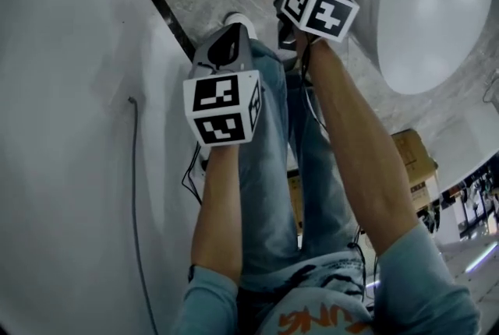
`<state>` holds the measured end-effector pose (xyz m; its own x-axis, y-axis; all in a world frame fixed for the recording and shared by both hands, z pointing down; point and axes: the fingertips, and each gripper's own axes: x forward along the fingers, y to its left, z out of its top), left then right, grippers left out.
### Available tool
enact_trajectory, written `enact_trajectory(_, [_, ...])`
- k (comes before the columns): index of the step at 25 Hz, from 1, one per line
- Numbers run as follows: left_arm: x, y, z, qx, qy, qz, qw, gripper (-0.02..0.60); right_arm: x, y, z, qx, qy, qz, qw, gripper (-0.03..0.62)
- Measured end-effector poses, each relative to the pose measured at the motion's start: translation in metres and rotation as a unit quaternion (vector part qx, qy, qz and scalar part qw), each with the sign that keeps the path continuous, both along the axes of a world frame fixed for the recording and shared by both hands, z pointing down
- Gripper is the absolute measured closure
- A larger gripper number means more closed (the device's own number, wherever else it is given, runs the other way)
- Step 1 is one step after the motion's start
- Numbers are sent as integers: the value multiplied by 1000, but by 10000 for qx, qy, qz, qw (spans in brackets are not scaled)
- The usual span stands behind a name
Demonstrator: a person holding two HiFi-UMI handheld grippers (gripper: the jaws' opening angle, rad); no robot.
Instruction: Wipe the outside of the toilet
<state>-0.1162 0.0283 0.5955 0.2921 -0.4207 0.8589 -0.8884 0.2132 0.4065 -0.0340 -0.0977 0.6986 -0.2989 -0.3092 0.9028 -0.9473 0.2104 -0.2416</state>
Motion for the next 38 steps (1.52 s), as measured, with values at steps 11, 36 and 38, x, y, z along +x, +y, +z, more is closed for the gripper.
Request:
enact_trajectory(11, [-10, 8, 14, -177, 131, -119, 9997, 583, 20, -8, 32, -243, 206, 799, 9963, 526])
enact_trajectory(36, [12, 36, 1, 83, 258, -130, 9995, 583, 95, 57, 18, -374, 485, 2080, 9762, 526])
enact_trajectory(38, [16, 38, -1, 107, 250, -86, 9996, 583, 104, 63, 15, -379, 508, 2137, 9748, 526])
